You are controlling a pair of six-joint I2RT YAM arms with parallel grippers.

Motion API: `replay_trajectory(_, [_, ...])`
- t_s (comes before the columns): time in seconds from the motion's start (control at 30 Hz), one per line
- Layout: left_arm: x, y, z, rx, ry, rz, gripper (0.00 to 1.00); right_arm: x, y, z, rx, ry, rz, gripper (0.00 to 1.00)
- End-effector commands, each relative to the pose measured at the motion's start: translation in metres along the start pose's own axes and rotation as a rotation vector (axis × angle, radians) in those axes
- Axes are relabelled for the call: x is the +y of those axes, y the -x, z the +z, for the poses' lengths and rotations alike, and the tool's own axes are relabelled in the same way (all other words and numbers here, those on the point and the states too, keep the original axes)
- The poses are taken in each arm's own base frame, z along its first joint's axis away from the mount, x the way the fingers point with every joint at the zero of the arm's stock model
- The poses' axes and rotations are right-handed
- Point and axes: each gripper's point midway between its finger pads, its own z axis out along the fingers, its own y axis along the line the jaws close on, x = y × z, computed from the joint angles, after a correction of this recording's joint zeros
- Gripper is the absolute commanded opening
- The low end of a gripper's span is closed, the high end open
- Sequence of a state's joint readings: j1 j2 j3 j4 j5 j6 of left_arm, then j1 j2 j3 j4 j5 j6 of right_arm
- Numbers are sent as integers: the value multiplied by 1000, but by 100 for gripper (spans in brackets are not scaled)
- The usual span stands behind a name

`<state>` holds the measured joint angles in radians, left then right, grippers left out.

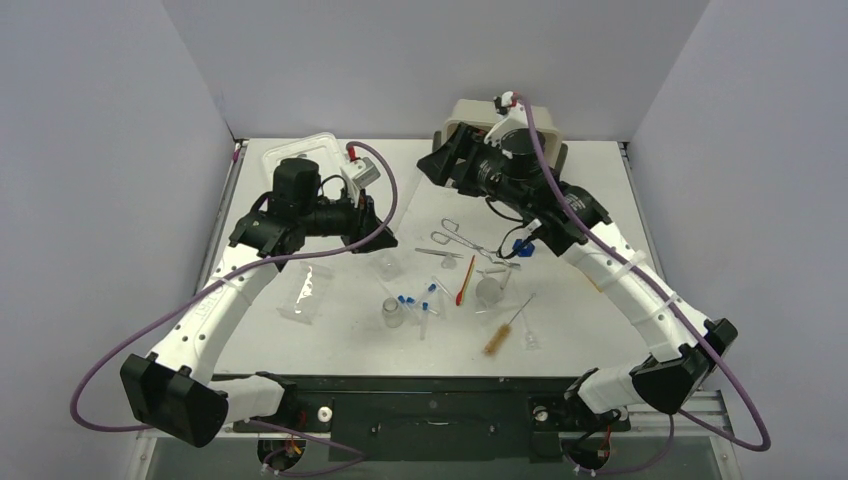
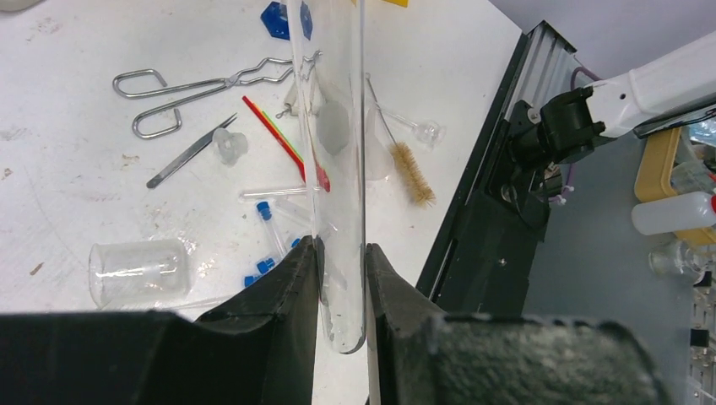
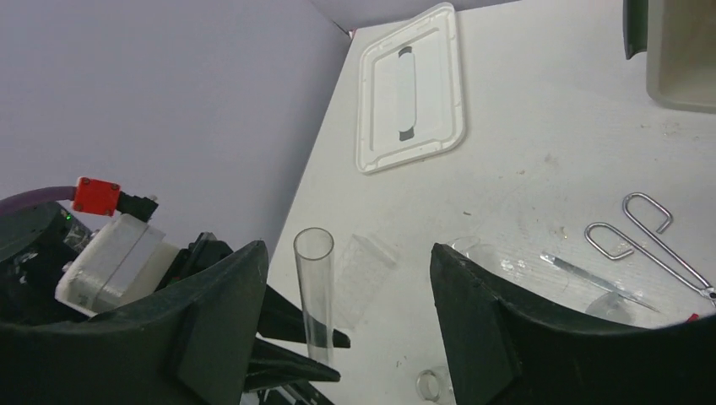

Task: Organize the chemistry lab equipment
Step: Pick up the test tube at the center of the board.

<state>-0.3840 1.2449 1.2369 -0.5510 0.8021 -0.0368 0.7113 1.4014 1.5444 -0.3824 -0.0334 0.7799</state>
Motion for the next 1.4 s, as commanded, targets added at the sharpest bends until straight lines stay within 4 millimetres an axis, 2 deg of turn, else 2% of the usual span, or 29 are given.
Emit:
replay_trajectory(0.0, [-6, 20, -9, -37, 12, 116, 0, 16, -15, -25, 198, 104, -61, 66])
replay_trajectory(0.27, [-7, 20, -11, -40, 21, 127, 0, 30, -25, -24, 246, 169, -72, 66])
replay_trajectory(0.4, [-8, 20, -10, -38, 14, 124, 0, 29, -29, -16, 247, 142, -81, 64])
replay_trajectory(0.73, [-11, 17, -10, -30, 2, 128, 0, 26, -15, 5, 154, 99, -30, 51])
replay_trajectory(0.87, [-11, 16, -10, -30, 2, 129, 0, 29, -15, 10, 148, 105, -6, 35])
replay_trajectory(1.0, [-12, 14, -10, -26, -3, 128, 0, 28, -20, 14, 157, 106, -1, 27])
replay_trajectory(1.37, [-15, 9, -12, -15, -15, 136, 0, 29, -23, 19, 164, 114, 11, 23])
